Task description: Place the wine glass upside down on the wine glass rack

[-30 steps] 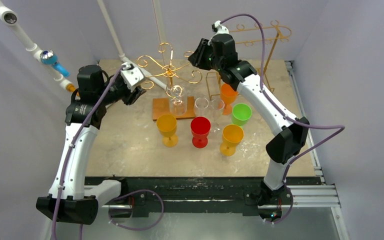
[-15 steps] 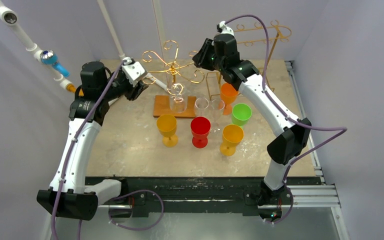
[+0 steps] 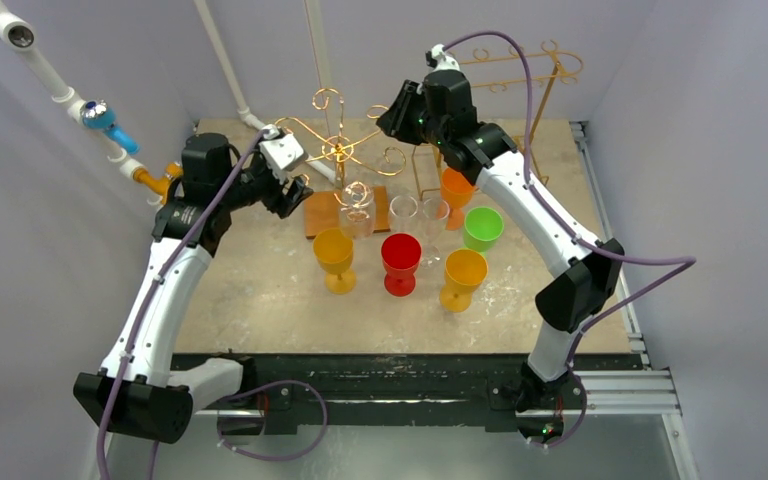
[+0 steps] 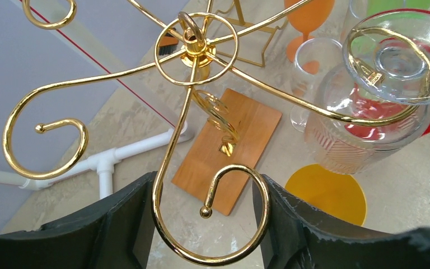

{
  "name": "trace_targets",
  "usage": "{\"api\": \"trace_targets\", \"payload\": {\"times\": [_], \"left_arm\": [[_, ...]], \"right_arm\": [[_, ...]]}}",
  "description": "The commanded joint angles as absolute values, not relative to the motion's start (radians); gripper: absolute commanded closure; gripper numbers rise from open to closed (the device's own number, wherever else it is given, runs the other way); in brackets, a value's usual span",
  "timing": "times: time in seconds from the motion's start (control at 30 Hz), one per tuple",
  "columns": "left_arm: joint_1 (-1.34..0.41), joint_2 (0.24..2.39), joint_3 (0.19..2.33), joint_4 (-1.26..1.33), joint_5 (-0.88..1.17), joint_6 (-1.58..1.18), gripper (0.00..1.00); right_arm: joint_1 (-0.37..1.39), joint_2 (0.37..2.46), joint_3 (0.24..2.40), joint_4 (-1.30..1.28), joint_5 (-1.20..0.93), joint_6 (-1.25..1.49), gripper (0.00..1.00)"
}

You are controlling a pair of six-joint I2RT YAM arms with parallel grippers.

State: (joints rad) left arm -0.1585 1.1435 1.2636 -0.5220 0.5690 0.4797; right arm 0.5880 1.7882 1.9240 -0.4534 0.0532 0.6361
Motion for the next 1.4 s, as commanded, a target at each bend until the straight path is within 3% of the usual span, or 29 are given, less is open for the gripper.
{"api": "trace_targets", "payload": {"times": [0.0, 0.13, 0.4, 0.5, 0.67, 0.8, 1.37], "left_arm": [[-0.154, 1.121, 1.239, -0.474, 0.533, 0.438, 0.39], [-0.154, 1.149, 1.23, -0.433, 0.503, 0.463, 0.45], [-0.155, 1.229, 1.284, -0.412, 0.504, 0.459, 0.46], [-0.155, 1.232, 1.283, -0.415, 0.508, 0.459, 0.5], [-0.155, 1.215, 1.277, -0.434, 0.505, 0.46, 0.56], [-0.155, 1.204, 1.279, -0.44, 0.508, 0.458, 0.56], [-0.155, 1.209, 1.328, -0.447, 0.514, 0.453, 0.54]], "right_arm": [[0.612, 1.804, 1.926, -0.54, -0.021, 0.611, 0.98], [0.619, 1.77, 1.871, -0.532, -0.003, 0.632, 0.99], [0.623, 1.725, 1.746, -0.493, -0.004, 0.673, 0.84], [0.623, 1.746, 1.762, -0.493, -0.029, 0.664, 0.59], [0.621, 1.783, 1.836, -0.524, -0.037, 0.641, 0.37], [0.615, 1.789, 1.881, -0.544, -0.053, 0.629, 0.26], [0.536, 1.53, 1.684, -0.47, -0.252, 0.626, 0.15]]}}
